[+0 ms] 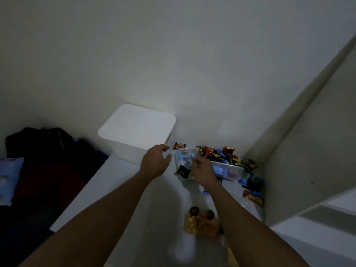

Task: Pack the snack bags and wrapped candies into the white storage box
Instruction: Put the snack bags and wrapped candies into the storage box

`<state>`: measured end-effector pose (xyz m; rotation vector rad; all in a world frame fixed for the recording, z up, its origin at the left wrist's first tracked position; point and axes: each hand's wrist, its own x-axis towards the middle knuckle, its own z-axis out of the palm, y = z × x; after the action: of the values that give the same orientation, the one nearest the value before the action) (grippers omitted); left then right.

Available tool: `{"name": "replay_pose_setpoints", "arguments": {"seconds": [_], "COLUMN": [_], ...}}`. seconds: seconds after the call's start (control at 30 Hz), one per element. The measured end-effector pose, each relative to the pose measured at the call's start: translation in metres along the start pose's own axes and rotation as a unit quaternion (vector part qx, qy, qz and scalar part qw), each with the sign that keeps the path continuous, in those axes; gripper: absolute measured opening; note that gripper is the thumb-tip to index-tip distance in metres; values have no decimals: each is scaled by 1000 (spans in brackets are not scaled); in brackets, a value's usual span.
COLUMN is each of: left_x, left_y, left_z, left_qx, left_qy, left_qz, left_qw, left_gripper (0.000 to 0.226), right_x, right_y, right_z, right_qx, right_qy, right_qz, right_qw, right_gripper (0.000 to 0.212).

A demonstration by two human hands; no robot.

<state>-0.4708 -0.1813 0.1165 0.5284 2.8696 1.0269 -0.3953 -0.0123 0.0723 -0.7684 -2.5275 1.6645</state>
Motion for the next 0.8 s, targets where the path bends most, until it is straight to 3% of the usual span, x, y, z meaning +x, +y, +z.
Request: {"name": "replay_pose_setpoints", "arguments": {"seconds": [0.13,0.27,0.47,0.8], "left_x": [49,96,136,134], "left_y": [-40,-75,-121,-141], "left_z": [-36,-44,-30,-13], "left_qx": [76,202,288,305], "left_qy": [17,-85,-198,-75], "left_qz": [66,159,257,384], "left_qw": [995,963,901,868], "left_gripper": [52,79,104,89], "right_x": [33,70,108,110], "right_y": [-31,-39,-35,-19], "right_z": [48,91,129,161], "right_qx": [16,28,18,34], "right_qy": [-38,-66,1,11], "right_qz": [-18,-23,-122,-95], "right_qw": [999,997,992,995], "right_gripper": [53,97,124,104]}}
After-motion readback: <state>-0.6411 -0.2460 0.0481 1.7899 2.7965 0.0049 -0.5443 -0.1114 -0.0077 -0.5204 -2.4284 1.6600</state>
